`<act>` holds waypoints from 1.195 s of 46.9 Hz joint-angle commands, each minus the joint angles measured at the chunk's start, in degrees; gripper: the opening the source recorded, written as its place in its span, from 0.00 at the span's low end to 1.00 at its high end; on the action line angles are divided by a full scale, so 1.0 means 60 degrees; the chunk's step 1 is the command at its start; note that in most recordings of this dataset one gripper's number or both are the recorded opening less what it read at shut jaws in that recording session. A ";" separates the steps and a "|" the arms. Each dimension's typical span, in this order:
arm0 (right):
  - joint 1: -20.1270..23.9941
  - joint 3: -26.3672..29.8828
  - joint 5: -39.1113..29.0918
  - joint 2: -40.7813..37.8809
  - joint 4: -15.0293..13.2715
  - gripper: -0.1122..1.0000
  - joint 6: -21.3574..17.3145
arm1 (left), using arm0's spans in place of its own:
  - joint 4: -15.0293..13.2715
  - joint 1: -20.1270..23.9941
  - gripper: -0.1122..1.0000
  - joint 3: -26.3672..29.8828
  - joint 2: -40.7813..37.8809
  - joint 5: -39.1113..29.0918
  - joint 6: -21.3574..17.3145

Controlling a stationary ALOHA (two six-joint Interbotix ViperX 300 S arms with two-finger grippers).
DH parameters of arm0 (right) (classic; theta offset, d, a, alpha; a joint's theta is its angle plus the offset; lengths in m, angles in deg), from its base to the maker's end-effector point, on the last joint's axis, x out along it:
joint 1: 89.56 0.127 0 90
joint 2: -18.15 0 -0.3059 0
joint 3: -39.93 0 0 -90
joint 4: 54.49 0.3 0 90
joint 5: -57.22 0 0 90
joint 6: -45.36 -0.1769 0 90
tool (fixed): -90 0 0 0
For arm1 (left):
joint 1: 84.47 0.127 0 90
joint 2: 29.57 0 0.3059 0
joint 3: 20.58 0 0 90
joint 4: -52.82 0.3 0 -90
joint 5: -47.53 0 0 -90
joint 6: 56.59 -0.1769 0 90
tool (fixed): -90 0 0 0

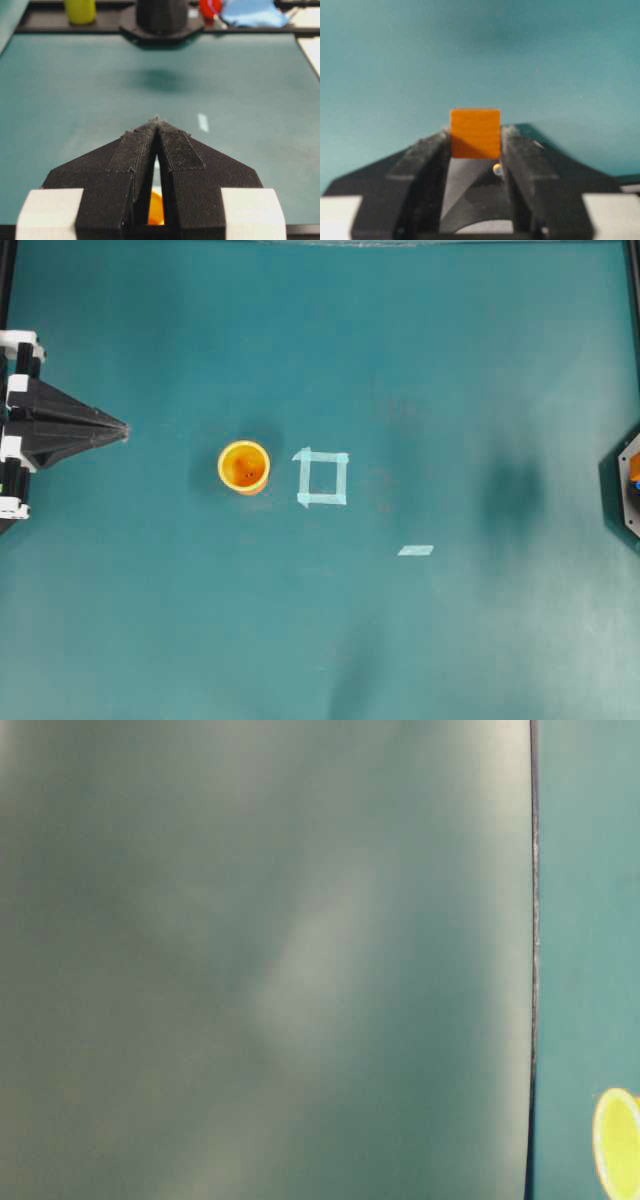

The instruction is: Move the block to the right with right arm.

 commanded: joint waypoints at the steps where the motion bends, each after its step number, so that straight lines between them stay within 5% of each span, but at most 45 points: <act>1: 0.0000 0.0103 -0.0015 0.0029 0.0044 0.46 0.0015 | 0.0015 0.0000 0.10 0.0249 -0.0073 0.0044 -0.0015; 56: 0.0000 0.0044 0.0015 0.0044 0.0044 0.46 0.0439 | 0.0015 0.0000 0.10 0.0264 -0.0059 0.0044 -0.0015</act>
